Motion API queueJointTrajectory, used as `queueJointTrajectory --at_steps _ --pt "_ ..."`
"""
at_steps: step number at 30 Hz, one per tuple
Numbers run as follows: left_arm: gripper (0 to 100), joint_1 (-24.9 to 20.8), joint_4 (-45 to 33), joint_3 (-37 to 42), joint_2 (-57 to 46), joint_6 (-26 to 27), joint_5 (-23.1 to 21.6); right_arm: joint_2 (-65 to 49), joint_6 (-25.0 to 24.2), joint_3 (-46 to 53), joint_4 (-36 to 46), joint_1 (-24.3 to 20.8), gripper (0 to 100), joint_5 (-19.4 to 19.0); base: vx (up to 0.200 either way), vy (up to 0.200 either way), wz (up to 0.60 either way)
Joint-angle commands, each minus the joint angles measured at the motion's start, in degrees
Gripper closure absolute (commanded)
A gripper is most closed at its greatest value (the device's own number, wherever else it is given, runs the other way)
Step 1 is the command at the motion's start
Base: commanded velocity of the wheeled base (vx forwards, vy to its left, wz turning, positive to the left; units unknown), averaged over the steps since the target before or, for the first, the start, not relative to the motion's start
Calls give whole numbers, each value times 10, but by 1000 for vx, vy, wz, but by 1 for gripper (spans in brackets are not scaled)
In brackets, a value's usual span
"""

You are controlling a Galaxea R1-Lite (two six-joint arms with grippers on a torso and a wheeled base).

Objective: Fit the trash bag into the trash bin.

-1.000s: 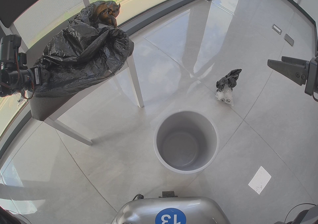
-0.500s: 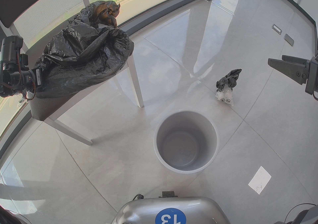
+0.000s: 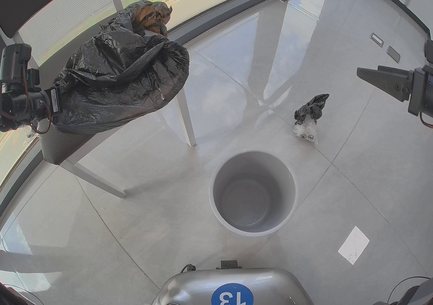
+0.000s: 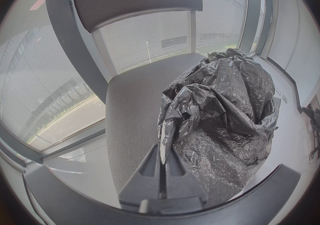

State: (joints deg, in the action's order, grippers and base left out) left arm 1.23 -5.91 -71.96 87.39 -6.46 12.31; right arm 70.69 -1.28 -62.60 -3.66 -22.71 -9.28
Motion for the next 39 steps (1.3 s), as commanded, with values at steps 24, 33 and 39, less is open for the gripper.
queueJointTrajectory --at_steps 24,33,39 --pt "100 -18 0 -10 -13 -22 1 515 -40 -445 -79 -108 0 -84 0 0 0" --pt "100 -33 -1 -9 -24 -38 1 627 -40 -520 -84 -141 0 -83 0 0 0" --pt "100 -38 -2 -5 -34 -39 0 659 -41 -520 -85 -146 0 -83 0 0 0"
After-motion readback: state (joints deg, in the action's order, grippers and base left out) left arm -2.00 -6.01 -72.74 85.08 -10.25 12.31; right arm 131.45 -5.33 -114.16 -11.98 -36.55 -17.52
